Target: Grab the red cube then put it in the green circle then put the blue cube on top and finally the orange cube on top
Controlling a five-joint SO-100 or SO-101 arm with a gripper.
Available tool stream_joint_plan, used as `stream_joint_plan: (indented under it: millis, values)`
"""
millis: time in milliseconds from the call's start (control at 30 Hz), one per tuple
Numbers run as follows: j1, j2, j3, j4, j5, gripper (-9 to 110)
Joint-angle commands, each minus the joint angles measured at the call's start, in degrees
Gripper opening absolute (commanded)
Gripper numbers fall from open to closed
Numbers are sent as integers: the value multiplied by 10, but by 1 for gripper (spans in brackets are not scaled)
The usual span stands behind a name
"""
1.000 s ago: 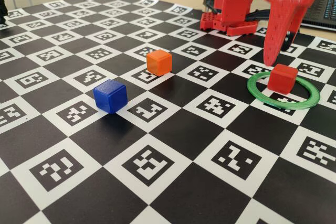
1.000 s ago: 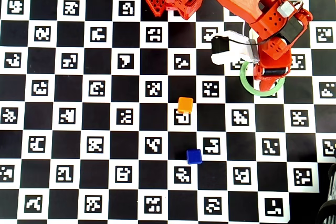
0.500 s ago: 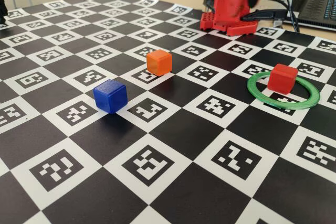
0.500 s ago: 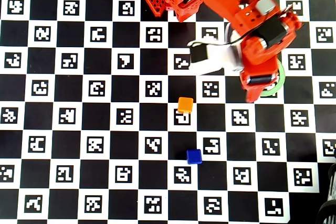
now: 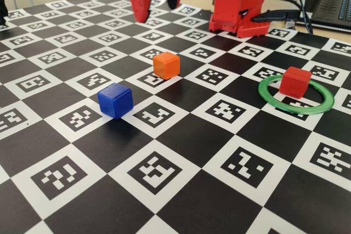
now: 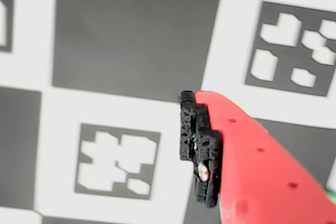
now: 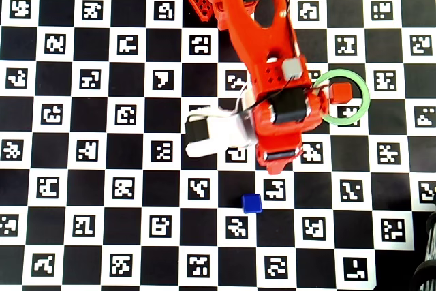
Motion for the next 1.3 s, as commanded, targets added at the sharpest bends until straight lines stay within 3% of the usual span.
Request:
stream_joint_plan:
  millis: [0, 300, 1267]
  values:
    - [17, -9, -98, 22, -1, 32]
    - [4, -113, -224, 19, 23, 34]
    - [24, -297, -275, -96, 36, 39]
